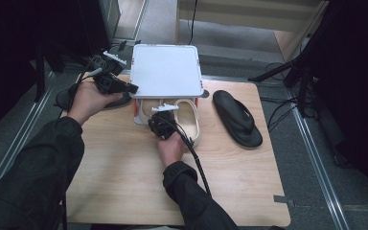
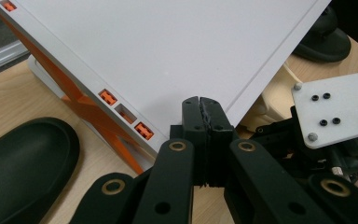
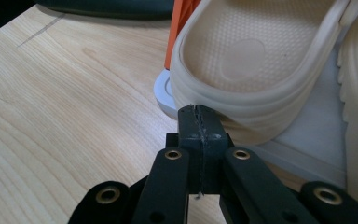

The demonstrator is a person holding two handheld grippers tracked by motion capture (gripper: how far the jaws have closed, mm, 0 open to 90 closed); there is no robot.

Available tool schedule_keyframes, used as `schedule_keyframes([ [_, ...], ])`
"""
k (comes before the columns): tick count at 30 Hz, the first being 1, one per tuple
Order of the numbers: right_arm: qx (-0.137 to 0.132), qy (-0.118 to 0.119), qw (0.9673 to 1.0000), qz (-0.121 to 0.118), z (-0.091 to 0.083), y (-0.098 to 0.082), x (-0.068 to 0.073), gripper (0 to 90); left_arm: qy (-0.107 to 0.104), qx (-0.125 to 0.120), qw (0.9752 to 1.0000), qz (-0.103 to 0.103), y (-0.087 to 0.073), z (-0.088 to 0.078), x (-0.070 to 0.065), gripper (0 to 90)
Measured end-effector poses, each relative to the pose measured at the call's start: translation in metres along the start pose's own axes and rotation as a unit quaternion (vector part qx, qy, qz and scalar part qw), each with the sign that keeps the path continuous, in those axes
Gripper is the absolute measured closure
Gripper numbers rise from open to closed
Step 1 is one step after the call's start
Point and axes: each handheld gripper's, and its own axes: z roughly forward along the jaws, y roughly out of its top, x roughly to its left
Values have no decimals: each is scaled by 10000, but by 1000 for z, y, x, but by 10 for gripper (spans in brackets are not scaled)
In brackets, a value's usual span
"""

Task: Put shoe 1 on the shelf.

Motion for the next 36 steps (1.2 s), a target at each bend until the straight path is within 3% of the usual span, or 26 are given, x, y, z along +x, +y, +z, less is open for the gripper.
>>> schedule_keyframes([
  [6, -43, 194, 9998, 94, -15, -3, -1, 900, -43, 8, 10000, -13, 0, 0, 1, 900],
  [11, -30, 317, 9993, -184, -33, -8, 5, 900, -28, 19, 10000, -12, 0, 0, 1, 900],
  [20, -30, 693, 9966, -444, -71, -29, 5, 900, -32, 31, 10000, -24, 0, 0, 1, 900],
  [24, -35, 821, 9953, -516, -91, -39, -1, 900, -34, 20, 10000, -47, 0, 0, 1, 900],
  [30, -85, 873, 9953, -422, -116, -51, -15, 900, -29, 37, 10000, -35, 1, 0, 1, 900],
  [36, -69, 723, 9968, -324, -130, -67, -37, 900, -28, 24, 10000, -55, 1, 0, 1, 900],
])
